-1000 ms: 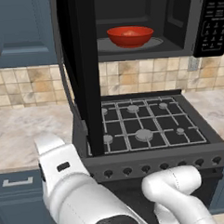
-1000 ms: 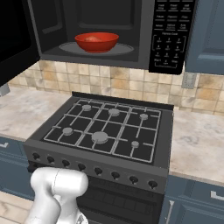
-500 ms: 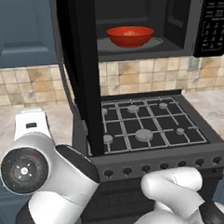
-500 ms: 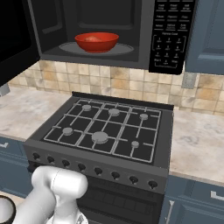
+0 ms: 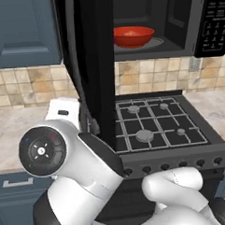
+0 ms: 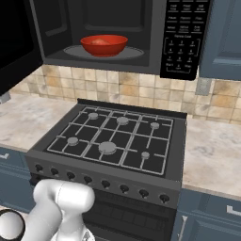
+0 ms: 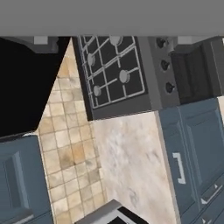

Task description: Pick the sweet potato from the sink and place it in the bowl. Then pick the bowl and place it in the microwave. Then close the microwave door and press the start button.

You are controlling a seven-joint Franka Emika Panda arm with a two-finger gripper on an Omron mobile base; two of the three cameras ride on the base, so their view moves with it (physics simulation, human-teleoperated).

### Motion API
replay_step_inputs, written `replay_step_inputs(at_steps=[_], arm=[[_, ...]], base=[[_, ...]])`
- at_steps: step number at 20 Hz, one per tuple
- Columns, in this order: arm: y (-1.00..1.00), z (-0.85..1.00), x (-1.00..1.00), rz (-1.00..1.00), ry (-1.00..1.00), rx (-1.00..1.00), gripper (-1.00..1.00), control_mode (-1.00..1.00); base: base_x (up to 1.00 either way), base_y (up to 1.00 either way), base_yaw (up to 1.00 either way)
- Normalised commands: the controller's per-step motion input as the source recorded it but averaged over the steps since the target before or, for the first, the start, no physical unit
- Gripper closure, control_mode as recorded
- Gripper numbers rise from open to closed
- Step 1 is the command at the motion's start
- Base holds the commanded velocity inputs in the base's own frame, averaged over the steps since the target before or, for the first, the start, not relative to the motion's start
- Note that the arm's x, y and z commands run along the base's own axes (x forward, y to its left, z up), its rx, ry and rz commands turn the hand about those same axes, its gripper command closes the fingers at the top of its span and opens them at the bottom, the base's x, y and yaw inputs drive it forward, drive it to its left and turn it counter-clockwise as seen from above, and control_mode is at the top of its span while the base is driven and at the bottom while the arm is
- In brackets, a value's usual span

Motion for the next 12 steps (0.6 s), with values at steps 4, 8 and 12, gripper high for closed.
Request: replay_step_inputs(at_steps=[4, 8, 12], arm=[[-1.0, 0.24, 0.0, 0.0, 0.0, 0.16, -1.0, -1.0], [-1.0, 0.4, 0.0, 0.0, -0.04, 0.13, -1.0, -1.0], [-1.0, 0.35, 0.18, 0.0, 0.0, 0.11, -1.0, -1.0]], base=[[0.0, 0.0, 0.0], [0.0, 0.0, 0.0], [0.0, 0.0, 0.0]])
